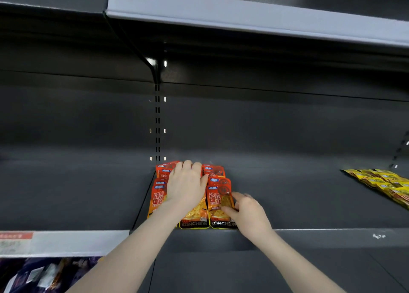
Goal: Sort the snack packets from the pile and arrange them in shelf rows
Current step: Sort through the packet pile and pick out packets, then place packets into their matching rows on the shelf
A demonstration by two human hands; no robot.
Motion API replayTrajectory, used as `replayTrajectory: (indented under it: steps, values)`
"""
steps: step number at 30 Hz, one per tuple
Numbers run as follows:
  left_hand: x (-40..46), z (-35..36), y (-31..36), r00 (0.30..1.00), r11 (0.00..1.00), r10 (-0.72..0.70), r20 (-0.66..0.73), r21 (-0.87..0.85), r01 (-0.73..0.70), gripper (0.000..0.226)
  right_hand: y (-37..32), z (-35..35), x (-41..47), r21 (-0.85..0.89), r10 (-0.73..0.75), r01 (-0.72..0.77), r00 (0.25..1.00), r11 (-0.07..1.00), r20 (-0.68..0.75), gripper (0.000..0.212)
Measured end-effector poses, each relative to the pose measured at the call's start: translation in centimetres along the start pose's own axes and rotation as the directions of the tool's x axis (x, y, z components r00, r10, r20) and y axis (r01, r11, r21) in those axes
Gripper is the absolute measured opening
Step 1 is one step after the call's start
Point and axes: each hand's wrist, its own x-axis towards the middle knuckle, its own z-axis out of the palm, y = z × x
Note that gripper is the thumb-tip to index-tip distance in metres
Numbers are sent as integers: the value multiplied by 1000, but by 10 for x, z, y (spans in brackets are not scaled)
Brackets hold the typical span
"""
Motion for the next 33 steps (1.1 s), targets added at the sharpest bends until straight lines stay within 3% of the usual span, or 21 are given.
replayTrajectory:
  steps: [8,17,27,33]
  values:
    - [-7,3,14,1000,1000,20,12,-24,-20,44,6,-10,-6,34,10,-8,999,999,-47,42]
    - [-13,3,85,996,997,74,44,-11,-73,41,84,-65,-1,-217,78,-111,985,970,-157,32]
    - [-5,31,274,987,990,116,115,-100,-104,39,231,-187,-22,-431,-6,-131,954,893,-301,28]
    - [14,55,411,982,978,163,101,-150,-146,39,342,-279,-27,-443,82,-231,941,866,-330,29]
